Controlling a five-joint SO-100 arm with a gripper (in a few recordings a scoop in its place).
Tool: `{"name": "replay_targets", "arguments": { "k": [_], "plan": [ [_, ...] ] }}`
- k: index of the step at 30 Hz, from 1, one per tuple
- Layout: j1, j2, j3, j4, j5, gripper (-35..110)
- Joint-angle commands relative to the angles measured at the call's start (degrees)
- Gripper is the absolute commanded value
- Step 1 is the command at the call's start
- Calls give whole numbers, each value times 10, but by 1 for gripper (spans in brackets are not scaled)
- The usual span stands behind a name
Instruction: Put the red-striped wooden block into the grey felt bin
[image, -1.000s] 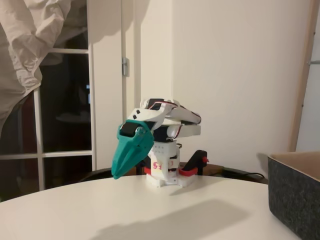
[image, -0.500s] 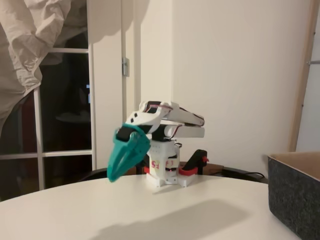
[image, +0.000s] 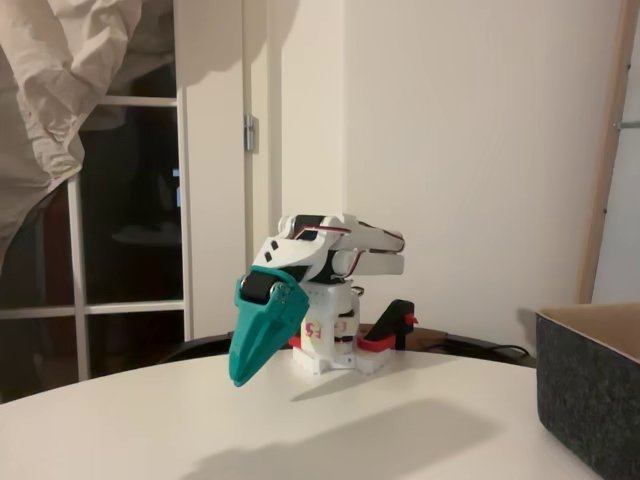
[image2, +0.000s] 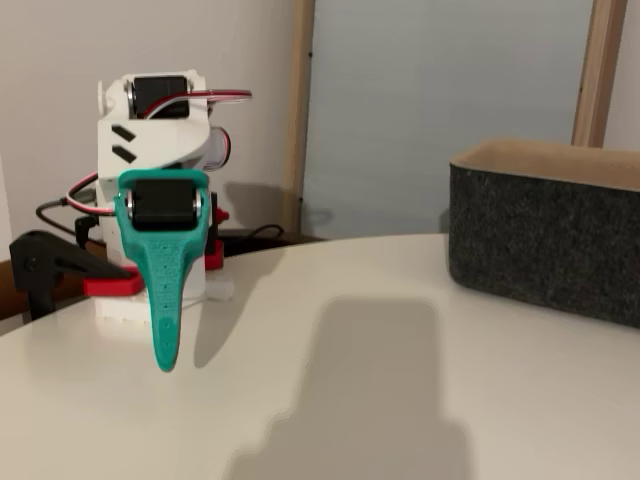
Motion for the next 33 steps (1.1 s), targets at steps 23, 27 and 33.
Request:
{"name": "replay_targets", "arguments": {
  "k": [23, 27, 33],
  "plan": [
    [-4, 18, 7, 16, 30, 0],
    [-4, 18, 7, 16, 30, 0],
    [-4, 18, 7, 16, 30, 0]
  ]
}}
